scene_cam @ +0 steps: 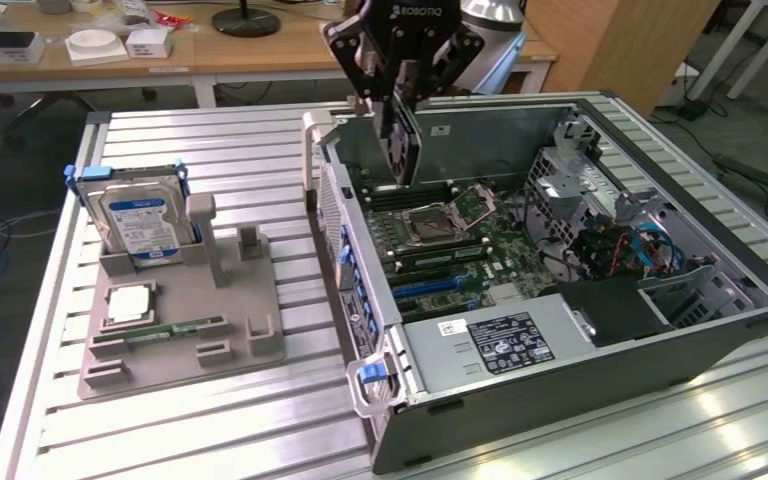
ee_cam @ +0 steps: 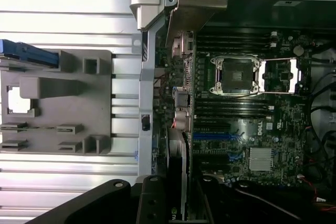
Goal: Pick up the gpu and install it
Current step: 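Pick up the gpu and move the gpu toward the slot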
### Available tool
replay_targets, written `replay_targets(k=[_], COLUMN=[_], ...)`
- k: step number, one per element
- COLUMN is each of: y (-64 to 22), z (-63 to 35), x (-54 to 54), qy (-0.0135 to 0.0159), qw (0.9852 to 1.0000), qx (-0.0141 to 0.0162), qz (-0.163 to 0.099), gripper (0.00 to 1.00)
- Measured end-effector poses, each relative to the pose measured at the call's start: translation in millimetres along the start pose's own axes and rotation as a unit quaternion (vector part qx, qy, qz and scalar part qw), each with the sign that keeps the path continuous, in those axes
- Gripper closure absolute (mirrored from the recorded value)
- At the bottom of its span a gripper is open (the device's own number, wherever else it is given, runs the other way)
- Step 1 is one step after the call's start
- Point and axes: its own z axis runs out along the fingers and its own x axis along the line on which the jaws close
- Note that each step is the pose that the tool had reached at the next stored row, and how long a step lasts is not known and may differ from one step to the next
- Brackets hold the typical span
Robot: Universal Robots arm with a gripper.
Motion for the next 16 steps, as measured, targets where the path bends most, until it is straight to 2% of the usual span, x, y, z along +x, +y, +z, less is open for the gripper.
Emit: replay_targets(k=[8,16], y=[-0.1,-0.2], z=[2.3,4.1], x=[-16.8,-53.0], qy=[-0.0003,-0.0003], qw=[1.0000,1.0000], qx=[0.0000,0.0000], qz=[0.000,0.000], gripper=[0.73,0.73])
